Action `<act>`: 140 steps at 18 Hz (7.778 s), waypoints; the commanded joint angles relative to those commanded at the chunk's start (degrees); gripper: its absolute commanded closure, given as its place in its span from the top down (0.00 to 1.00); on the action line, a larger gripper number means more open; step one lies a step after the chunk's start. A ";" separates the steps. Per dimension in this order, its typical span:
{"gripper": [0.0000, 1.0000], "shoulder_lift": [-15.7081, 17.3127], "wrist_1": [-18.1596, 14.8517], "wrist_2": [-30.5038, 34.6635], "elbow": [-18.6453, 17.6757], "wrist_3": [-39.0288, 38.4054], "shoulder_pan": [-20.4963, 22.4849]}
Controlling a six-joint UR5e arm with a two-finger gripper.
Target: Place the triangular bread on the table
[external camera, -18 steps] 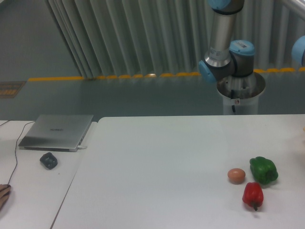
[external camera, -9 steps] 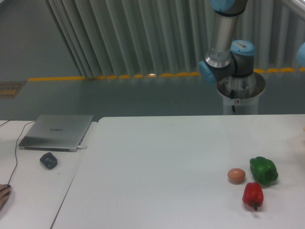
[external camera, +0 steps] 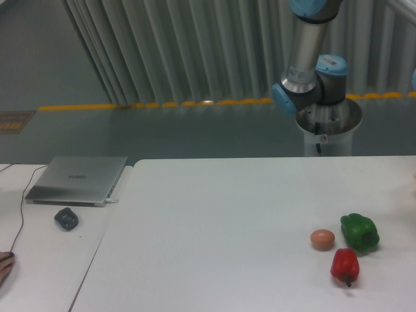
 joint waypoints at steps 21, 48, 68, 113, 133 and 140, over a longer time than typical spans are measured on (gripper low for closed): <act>1.00 -6.58 10.90 -8.70 4.48 -28.20 1.67; 1.00 -8.53 9.41 -8.35 2.72 -29.00 2.99; 0.40 -8.53 3.01 -6.68 5.35 -29.09 2.64; 1.00 -10.99 -0.79 -11.34 9.58 -33.49 3.60; 0.99 -11.87 -0.70 -9.05 9.14 -33.57 3.52; 0.76 -12.13 -0.70 -8.88 8.88 -33.57 3.60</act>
